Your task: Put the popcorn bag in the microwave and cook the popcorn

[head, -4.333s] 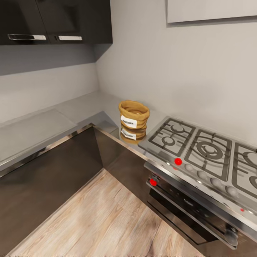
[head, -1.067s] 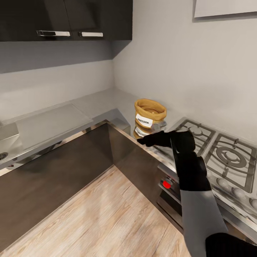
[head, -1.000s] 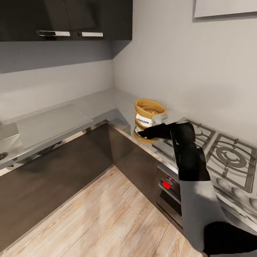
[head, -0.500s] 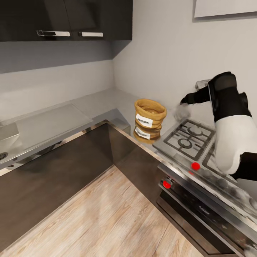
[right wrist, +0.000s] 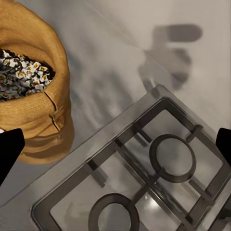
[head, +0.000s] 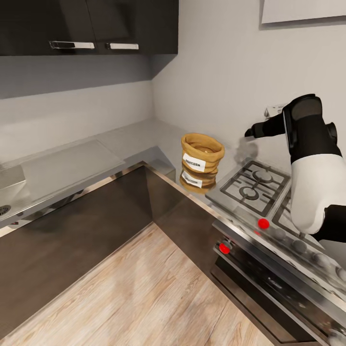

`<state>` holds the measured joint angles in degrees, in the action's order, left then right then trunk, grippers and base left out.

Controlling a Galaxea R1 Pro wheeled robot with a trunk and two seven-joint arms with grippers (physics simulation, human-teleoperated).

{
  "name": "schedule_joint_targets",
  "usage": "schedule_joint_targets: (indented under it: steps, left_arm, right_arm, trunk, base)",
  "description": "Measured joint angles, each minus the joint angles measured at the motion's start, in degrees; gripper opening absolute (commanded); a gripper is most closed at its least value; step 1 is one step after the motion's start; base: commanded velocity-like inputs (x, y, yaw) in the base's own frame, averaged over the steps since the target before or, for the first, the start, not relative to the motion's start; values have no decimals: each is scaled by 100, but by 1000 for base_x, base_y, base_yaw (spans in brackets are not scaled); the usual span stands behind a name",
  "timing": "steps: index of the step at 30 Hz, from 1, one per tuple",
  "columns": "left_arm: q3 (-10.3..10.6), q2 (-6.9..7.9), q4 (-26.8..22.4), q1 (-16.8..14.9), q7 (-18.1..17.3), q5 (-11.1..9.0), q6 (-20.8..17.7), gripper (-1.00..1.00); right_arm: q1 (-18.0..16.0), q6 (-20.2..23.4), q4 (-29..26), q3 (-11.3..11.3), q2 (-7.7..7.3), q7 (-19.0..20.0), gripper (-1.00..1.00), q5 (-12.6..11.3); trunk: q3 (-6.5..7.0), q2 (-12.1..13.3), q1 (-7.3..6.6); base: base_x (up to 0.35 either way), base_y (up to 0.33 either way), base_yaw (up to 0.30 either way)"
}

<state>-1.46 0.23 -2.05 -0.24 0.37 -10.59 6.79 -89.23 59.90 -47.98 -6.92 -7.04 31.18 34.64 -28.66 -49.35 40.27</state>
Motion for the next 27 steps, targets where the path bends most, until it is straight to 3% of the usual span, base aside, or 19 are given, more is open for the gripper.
schedule_joint_targets:
  steps: [5,16,27]
  left_arm:
    - [7,4,6,0,0,-2,-9,100]
    - [16,4,4,0,-29,0,-11,100]
    - [14,4,1,0,-6,-2,-9,100]
  right_arm:
    - [1,0,11,-11,-4,-3,100,1]
    - [14,0,9,-3,41,-13,100,9]
    - [15,-3,14,6,45,-21,100,37]
  trunk:
    - [0,0,-2]
    - [0,0,-3]
    - [0,0,-1]
  base:
    - [130,0,0]
    - [299,0,6]
    - [241,0,238]
